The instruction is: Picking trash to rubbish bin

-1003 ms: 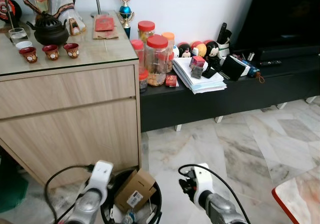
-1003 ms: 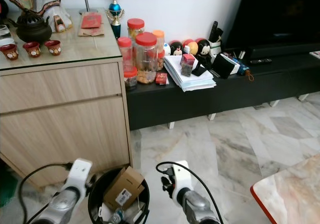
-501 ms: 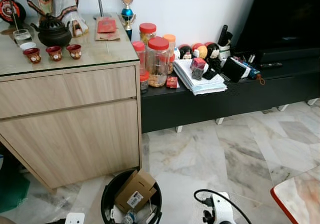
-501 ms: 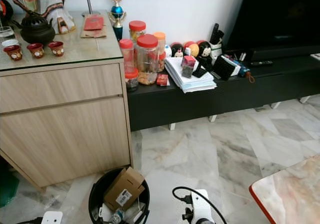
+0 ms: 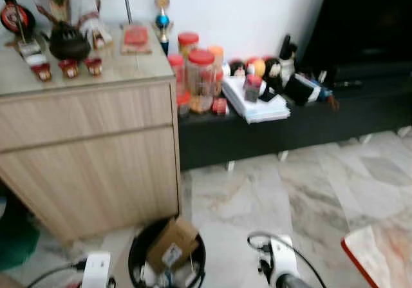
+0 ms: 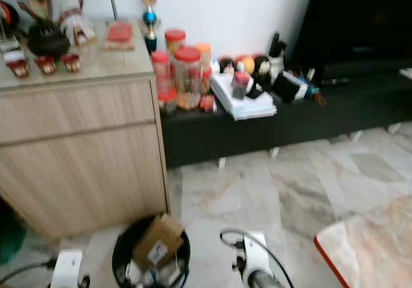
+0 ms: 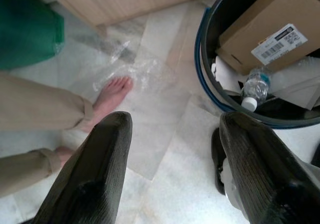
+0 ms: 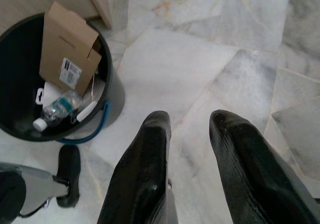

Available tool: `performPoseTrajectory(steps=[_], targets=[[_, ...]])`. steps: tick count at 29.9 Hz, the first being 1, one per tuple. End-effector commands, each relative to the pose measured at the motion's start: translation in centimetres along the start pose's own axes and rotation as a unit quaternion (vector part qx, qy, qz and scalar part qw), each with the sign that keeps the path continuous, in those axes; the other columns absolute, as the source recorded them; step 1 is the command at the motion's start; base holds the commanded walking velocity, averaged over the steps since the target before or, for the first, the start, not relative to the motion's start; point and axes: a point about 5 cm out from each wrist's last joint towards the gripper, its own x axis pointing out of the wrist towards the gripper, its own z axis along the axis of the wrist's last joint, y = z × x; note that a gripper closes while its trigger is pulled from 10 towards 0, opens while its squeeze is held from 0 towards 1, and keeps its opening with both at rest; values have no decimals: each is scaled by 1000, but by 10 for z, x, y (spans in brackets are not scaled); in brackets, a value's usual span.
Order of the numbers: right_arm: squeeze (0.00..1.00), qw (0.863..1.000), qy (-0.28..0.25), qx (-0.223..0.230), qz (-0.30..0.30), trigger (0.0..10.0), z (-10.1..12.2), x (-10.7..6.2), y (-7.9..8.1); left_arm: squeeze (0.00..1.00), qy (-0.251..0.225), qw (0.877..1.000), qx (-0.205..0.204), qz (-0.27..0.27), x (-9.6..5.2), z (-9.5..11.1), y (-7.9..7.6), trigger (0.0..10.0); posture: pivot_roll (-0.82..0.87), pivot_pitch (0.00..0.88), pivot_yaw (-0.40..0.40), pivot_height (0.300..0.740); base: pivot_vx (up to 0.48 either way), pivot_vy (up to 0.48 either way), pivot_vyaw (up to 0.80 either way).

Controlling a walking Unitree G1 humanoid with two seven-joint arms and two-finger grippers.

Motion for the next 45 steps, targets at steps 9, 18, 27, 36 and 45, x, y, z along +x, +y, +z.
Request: performPoseTrajectory(steps=[9,18,27,36,45], targets=[[0,1000,17,6,-7,10000,-11,-2,-2,0,21,1000,3,-1,-3,-12,0,10000,2,0,-62,740,0,0,0],[0,1000,11,10,-5,10000,-8,-1,-1,0,19,1000,1,-2,-3,-11,0,10000,1,0,-59,740,0,0,0],[0,1000,5,8,-2,10000,-4,-1,1,0,14,1000,3,-5,-2,-7,-1,10000,0,0,-57,740,0,0,0],[0,1000,8,5,-3,10000,-6,-1,-1,0,11,1000,7,-10,-2,-6,-2,10000,-1,0,-56,740,-198,0,0],[0,1000,8,4,-1,10000,-6,-1,1,0,9,1000,9,-12,-1,-5,-3,10000,4,0,-57,740,-269,0,0]])
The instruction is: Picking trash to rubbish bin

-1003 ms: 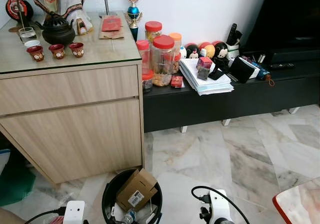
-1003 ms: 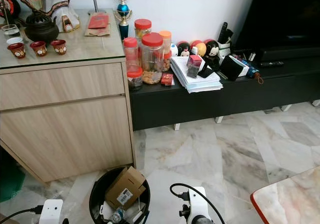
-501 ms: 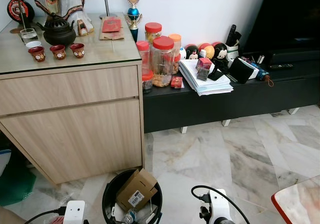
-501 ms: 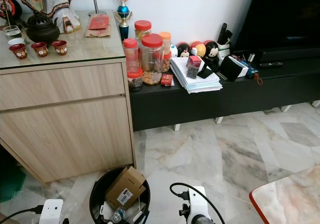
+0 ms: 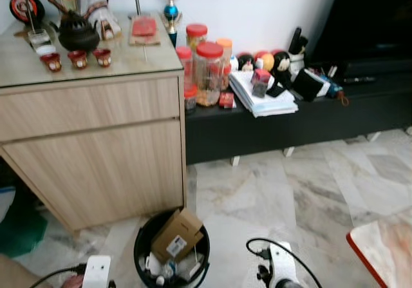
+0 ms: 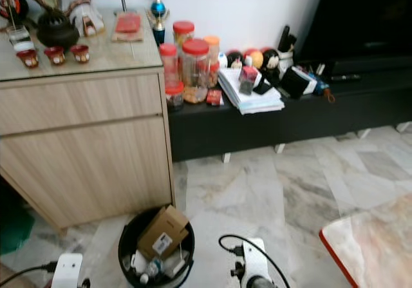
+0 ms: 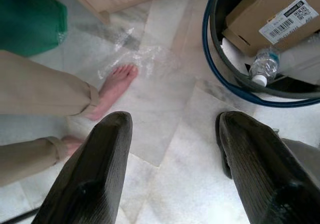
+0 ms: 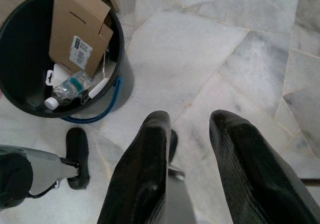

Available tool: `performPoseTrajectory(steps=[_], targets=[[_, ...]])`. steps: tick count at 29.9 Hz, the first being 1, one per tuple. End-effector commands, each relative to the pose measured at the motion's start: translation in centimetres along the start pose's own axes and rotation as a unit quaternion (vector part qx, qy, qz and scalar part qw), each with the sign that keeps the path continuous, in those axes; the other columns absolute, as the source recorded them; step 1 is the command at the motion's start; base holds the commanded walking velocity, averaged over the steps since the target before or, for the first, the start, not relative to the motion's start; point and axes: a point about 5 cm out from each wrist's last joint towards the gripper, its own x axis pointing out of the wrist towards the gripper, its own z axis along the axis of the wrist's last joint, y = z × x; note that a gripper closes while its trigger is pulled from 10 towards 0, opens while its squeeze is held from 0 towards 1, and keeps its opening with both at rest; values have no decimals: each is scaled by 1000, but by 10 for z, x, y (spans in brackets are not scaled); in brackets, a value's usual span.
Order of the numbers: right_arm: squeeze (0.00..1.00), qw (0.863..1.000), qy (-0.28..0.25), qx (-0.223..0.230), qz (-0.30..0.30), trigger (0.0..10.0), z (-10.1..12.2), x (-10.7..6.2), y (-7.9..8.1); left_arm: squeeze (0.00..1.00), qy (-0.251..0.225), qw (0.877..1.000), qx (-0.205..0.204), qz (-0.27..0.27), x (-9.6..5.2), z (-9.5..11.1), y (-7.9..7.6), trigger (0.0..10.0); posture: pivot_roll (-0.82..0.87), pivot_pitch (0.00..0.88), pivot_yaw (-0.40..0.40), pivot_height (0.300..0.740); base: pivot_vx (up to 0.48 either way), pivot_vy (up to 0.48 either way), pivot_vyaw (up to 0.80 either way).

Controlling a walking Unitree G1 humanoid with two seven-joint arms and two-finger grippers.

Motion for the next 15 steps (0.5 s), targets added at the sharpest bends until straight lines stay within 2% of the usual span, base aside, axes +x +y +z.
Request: performPoseTrajectory(steps=[1,15], targets=[[0,1000,-1,3,-6,10000,1,0,-3,0,5,1000,4,-9,0,-2,-4,10000,4,0,-57,740,-277,0,0],[0,1000,-1,4,-6,10000,0,0,-5,0,8,1000,2,-11,-1,-4,-7,10000,-1,0,-64,740,-280,0,0]])
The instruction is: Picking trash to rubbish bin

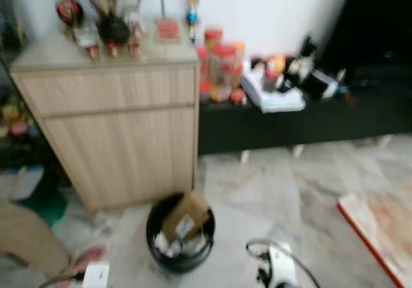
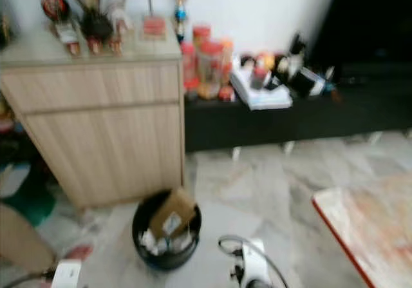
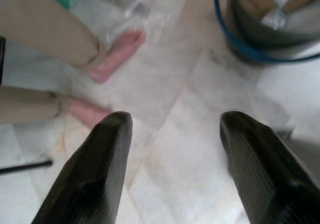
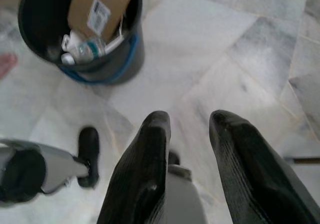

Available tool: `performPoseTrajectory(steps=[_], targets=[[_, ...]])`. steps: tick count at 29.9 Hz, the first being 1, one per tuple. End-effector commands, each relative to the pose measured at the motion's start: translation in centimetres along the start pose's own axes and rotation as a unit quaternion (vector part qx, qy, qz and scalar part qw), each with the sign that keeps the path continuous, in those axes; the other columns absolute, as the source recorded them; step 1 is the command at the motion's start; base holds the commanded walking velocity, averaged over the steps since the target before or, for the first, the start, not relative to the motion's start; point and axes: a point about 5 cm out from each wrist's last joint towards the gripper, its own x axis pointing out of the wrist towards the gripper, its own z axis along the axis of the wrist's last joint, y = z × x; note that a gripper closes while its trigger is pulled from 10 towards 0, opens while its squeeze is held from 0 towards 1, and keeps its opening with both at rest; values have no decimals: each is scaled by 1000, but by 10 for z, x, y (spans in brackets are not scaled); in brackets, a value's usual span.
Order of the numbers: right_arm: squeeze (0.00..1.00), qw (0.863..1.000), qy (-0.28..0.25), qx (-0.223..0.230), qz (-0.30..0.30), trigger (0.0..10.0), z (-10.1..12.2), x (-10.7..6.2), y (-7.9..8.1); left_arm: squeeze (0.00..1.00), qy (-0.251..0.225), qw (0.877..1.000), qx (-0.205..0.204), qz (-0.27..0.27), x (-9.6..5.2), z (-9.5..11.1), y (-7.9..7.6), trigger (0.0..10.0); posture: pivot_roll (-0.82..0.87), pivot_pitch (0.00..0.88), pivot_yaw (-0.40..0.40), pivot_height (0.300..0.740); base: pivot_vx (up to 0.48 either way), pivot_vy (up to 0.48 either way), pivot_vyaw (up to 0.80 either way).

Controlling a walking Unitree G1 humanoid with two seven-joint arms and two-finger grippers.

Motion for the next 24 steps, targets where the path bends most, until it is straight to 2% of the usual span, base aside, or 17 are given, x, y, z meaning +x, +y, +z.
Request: performPoseTrajectory(steps=[1,24], targets=[[0,1000,-3,2,-11,10000,3,0,-8,0,12,1000,2,-11,-2,-7,-6,10000,-1,0,-64,740,-277,0,0],[0,1000,-5,4,-12,10000,4,0,-9,0,11,1000,-5,-10,-2,-6,-8,10000,-6,0,-71,740,-279,0,0]])
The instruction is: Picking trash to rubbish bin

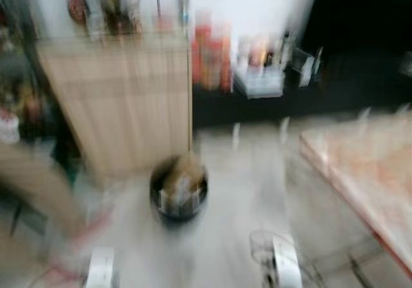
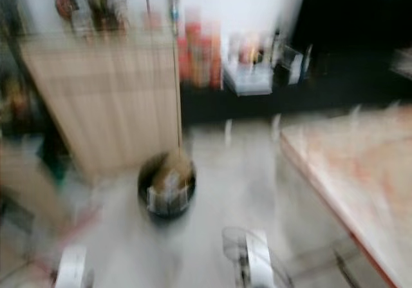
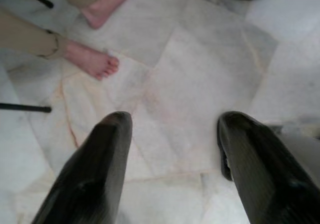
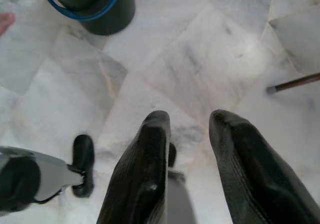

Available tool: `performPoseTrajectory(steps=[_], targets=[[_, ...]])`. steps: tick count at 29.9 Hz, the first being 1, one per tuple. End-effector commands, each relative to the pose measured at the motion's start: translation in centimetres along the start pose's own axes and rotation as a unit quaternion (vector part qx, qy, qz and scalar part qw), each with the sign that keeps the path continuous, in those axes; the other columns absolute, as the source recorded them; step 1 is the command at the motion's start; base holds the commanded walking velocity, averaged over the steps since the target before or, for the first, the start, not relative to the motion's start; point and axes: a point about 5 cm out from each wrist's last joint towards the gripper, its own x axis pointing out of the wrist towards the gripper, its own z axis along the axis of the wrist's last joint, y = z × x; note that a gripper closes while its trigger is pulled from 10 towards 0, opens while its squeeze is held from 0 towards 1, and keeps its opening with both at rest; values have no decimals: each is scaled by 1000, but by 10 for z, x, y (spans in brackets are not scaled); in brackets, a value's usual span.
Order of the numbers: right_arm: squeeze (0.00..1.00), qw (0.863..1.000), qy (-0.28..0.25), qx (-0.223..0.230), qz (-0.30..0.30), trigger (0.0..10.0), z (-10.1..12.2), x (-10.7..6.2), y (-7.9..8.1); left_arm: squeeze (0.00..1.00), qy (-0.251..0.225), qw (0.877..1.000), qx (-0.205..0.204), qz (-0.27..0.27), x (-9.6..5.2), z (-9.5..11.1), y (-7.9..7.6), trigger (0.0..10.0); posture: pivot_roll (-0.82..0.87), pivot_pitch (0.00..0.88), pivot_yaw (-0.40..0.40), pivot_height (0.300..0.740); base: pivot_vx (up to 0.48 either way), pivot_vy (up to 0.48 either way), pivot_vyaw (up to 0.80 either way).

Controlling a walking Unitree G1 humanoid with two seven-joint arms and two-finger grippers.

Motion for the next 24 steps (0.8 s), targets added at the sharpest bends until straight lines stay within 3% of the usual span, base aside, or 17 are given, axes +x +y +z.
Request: performPoseTrajectory(steps=[1,24], targets=[[0,1000,-1,2,-10,10000,2,-1,-7,0,-1,1000,-1,-6,0,2,-4,10000,-6,0,-71,740,-277,0,0],[0,1000,-3,4,-10,10000,2,-1,-8,0,-2,1000,1,-9,0,2,-6,10000,-8,0,-72,740,-273,0,0]])
